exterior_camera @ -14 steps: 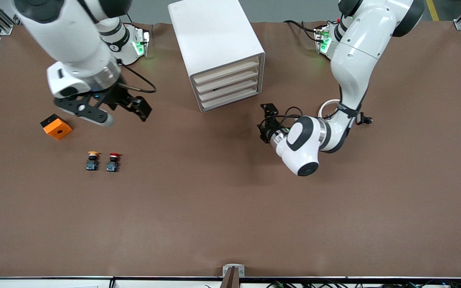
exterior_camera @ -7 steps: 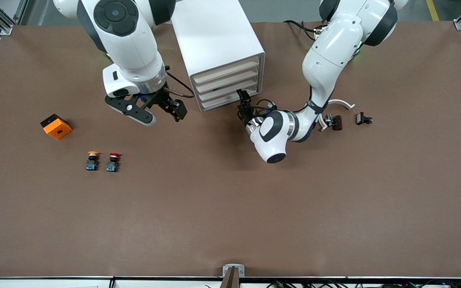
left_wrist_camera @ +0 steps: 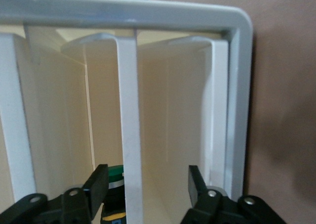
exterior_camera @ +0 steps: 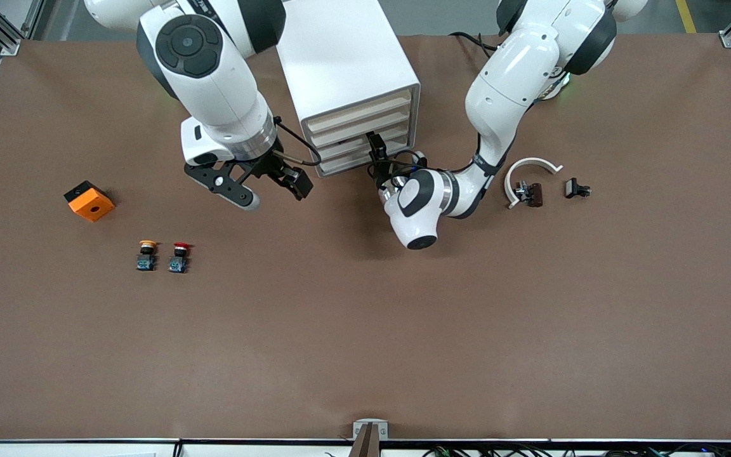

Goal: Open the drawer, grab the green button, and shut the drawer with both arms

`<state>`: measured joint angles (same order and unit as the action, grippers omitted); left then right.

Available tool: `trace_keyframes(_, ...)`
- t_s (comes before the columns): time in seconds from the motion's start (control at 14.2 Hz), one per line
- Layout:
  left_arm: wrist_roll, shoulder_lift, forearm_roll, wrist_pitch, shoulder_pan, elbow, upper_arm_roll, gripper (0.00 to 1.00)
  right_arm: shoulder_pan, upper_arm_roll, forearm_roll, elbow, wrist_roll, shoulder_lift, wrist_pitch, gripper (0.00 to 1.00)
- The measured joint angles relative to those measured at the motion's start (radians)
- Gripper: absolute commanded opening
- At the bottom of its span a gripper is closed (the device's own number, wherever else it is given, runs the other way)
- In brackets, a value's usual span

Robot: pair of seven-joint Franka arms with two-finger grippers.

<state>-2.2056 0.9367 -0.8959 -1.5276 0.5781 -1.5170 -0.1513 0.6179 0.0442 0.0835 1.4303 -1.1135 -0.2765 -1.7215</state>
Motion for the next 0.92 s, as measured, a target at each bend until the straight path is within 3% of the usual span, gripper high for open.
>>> trace_keyframes(0.42, 0.024, 0.001, -0.061, 0.002, -0.013, 0.002, 0.008, 0.00, 0.009, 0.000, 0.011, 0.002, -0.077, -0.024, -0.001, 1.00)
trace_keyframes(0.92, 0.044, 0.001, -0.064, 0.006, -0.038, 0.044, 0.052, 0.00, 0.107, -0.004, 0.013, 0.004, -0.200, -0.157, -0.131, 1.00)
